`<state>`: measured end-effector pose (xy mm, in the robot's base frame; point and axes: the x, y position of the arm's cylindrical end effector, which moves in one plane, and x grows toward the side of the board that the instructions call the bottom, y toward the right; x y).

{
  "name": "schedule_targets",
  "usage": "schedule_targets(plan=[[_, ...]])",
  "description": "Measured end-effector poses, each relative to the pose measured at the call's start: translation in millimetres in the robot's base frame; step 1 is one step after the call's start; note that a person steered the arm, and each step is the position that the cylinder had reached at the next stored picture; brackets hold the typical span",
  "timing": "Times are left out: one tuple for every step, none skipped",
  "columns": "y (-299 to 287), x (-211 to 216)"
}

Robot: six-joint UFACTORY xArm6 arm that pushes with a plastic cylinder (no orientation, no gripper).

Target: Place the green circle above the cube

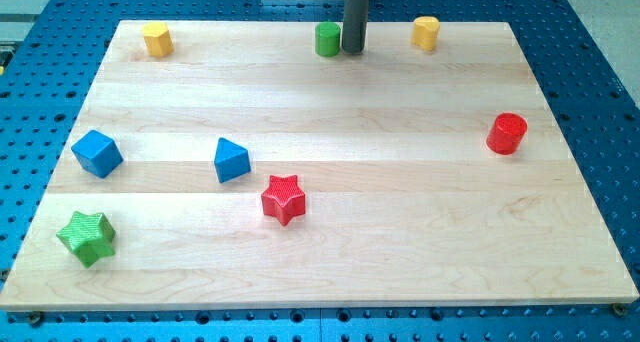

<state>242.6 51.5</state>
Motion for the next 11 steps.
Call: schedule_targets(plan=[[-10,-5],[-88,16],[-122,17],[-104,-3],[-150,-2],[-211,27],[-222,26],[-242,28],[-263,56],[-284,107],[-282,64]])
